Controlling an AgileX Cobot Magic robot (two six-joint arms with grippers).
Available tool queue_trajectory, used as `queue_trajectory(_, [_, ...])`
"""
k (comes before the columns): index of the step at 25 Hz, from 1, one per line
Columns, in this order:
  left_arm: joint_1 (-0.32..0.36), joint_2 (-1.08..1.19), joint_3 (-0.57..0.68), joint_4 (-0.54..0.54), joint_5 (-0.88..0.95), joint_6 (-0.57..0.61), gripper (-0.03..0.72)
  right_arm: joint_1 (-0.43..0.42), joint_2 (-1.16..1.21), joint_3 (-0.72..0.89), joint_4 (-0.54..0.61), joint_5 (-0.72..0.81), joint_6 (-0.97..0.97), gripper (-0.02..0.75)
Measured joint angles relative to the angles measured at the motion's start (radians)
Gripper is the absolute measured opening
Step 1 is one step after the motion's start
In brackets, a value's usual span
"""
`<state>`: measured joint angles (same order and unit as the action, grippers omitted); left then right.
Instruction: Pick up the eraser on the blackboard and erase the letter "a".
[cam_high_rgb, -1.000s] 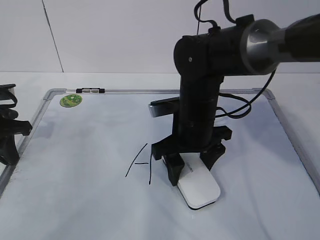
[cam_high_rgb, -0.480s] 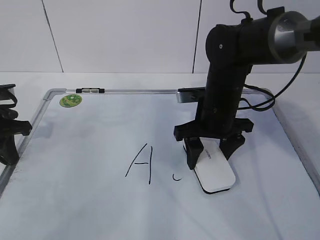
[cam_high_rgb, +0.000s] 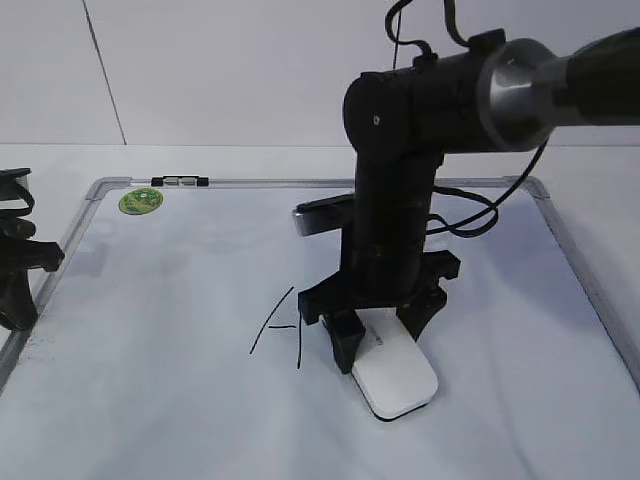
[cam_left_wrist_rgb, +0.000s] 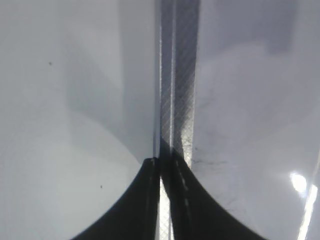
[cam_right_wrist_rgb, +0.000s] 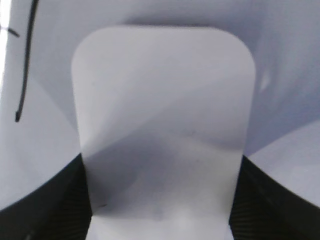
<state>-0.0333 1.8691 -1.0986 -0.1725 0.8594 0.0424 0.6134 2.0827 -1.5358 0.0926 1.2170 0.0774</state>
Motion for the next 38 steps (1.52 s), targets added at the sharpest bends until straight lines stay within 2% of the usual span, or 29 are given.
queue_trajectory(4, [0.000, 0.000, 0.000, 0.000, 0.000, 0.000, 0.038, 0.027, 0.000, 0.000, 0.000, 0.000, 0.000, 0.535])
queue_trajectory(12, [0.000, 0.000, 0.000, 0.000, 0.000, 0.000, 0.039, 0.025, 0.001, 0.000, -0.028, -0.002, 0.017, 0.535])
queue_trajectory(24, [0.000, 0.000, 0.000, -0.001, 0.000, 0.000, 0.039, -0.107, 0.002, -0.002, -0.002, 0.000, 0.021, 0.535])
queue_trajectory(34, [0.000, 0.000, 0.000, -0.002, 0.000, 0.000, 0.040, -0.109, 0.002, -0.002, 0.016, 0.000, 0.017, 0.535])
queue_trajectory(38, [0.000, 0.000, 0.000, -0.002, 0.000, 0.000, 0.041, -0.080, 0.002, -0.002, 0.003, 0.000, 0.015, 0.535])
